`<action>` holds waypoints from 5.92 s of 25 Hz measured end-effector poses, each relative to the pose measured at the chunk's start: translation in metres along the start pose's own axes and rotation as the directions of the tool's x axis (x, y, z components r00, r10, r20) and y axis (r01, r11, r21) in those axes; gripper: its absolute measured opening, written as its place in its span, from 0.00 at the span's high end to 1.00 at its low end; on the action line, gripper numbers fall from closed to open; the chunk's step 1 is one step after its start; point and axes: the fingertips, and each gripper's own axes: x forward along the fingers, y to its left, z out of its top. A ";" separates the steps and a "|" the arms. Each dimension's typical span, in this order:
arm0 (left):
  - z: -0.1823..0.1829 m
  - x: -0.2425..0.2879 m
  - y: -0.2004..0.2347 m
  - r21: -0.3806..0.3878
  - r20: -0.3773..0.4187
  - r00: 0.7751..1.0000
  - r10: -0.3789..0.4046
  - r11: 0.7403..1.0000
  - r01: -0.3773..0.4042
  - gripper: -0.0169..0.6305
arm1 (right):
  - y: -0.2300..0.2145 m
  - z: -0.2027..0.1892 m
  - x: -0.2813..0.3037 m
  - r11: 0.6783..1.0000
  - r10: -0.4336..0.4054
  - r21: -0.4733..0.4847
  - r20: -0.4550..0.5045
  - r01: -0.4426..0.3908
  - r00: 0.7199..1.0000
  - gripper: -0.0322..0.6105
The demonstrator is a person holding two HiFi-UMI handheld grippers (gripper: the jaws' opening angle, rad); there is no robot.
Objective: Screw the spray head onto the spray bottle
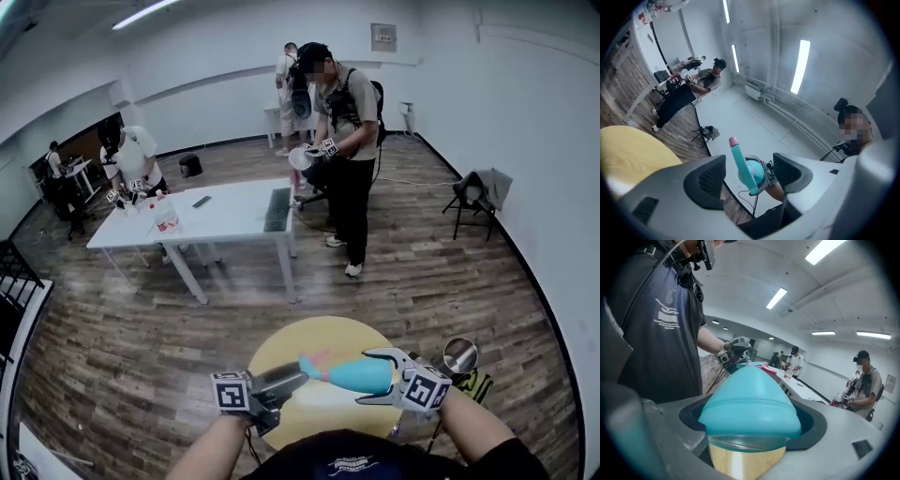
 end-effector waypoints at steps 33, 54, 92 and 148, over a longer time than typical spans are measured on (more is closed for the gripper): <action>0.021 -0.086 -0.035 0.045 0.118 0.992 -0.043 0.998 0.038 0.48 | 0.035 0.083 0.050 0.966 0.142 0.195 0.141 -0.168 0.980 0.23; -0.030 -0.028 -0.061 0.427 -0.203 0.978 0.052 0.904 0.041 0.62 | 0.063 0.059 0.025 0.981 0.184 0.061 0.032 -0.185 0.982 0.23; -0.026 -0.053 -0.047 0.270 -0.054 0.998 0.019 0.963 -0.004 0.45 | 0.062 0.059 0.033 0.950 0.208 0.209 0.131 -0.232 0.969 0.23; -0.047 -0.010 -0.069 0.470 -0.262 0.964 0.042 0.878 0.090 0.67 | 0.069 0.054 0.032 0.946 0.270 0.163 0.076 -0.279 0.960 0.23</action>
